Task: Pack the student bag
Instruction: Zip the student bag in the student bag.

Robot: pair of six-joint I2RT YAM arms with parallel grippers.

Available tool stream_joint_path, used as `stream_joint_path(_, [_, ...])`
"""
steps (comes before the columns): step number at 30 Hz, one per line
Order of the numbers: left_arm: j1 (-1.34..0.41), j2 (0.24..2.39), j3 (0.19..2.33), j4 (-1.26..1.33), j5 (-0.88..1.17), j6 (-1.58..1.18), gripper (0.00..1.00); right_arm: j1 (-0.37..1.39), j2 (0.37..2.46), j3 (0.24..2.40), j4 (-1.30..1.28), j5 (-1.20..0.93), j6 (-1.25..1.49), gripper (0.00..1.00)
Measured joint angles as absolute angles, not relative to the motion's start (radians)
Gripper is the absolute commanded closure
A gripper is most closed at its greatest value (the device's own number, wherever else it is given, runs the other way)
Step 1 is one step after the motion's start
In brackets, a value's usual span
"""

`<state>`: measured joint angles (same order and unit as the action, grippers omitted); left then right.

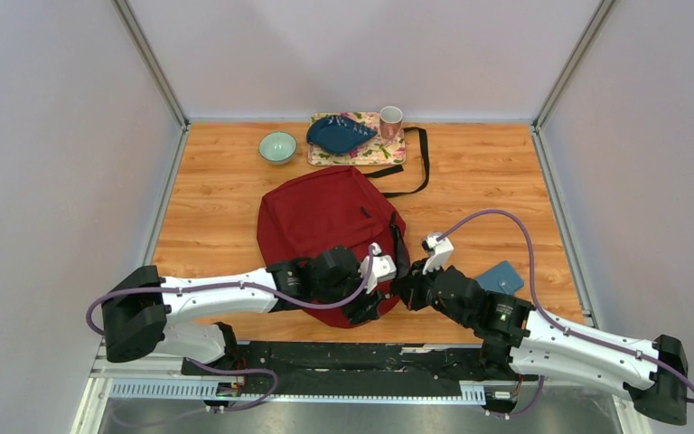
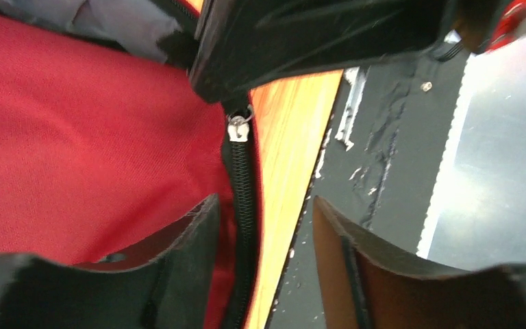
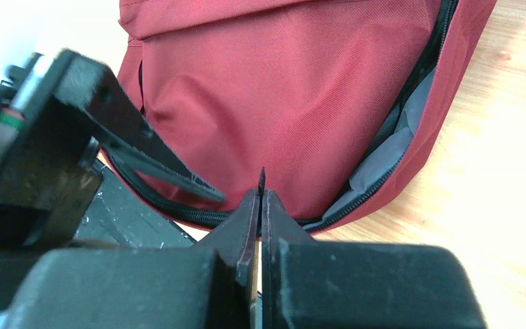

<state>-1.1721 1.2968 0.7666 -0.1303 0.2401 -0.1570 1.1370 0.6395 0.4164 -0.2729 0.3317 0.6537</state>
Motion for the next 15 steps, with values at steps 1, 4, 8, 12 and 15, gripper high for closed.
stream_joint_path(1, [-1.172, 1.3, 0.752, -0.118, 0.236, -0.164, 0.61, 1.137, 0.64, 0.416, -0.273, 0.332, 0.654, 1.0])
stream_joint_path(4, [-1.172, 1.305, 0.691, -0.066, 0.213, -0.189, 0.91, 1.137, 0.641, 0.416, -0.275, 0.33, 0.655, 1.0])
stream_joint_path(8, [-1.179, 1.301, 0.612, 0.039, 0.175, -0.246, 1.0, 1.137, 0.657, 0.416, -0.279, 0.329, 0.657, 1.0])
stream_joint_path(12, [-1.205, 1.266, 0.545, 0.117, 0.124, -0.291, 1.0, 1.137, 0.688, 0.416, -0.278, 0.33, 0.658, 1.0])
stream_joint_path(15, [-1.244, 1.242, 0.509, 0.147, 0.064, -0.31, 1.0, 1.137, 0.719, 0.417, -0.274, 0.339, 0.659, 1.0])
